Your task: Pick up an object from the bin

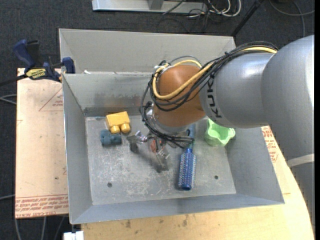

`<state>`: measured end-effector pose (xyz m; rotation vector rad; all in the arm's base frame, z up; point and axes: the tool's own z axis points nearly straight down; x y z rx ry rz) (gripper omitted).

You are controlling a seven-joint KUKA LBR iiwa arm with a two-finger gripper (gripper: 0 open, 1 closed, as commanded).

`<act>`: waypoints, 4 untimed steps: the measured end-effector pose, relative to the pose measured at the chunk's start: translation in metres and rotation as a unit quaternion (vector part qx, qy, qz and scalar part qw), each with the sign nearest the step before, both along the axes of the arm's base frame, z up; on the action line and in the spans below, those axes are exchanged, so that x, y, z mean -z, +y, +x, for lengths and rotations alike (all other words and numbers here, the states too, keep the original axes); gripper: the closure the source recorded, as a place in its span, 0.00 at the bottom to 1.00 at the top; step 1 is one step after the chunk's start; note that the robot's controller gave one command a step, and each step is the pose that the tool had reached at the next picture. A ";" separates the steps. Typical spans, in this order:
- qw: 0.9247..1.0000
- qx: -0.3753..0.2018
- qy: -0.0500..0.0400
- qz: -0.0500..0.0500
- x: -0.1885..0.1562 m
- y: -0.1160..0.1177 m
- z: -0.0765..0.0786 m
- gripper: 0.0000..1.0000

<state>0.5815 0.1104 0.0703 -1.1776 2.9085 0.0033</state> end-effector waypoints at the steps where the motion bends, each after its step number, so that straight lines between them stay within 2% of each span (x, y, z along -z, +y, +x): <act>1: 0.997 0.083 -0.003 0.000 -0.064 -0.021 0.042 0.00; 2: 1.000 -0.017 0.002 -0.001 0.002 -0.049 0.031 0.00; 3: 1.000 -0.016 0.000 -0.001 0.000 -0.049 0.033 1.00; 4: 1.000 -0.016 0.000 0.000 0.000 -0.048 0.032 0.00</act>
Offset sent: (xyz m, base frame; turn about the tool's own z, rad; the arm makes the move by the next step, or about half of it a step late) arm 0.0393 -0.0215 0.0619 0.1667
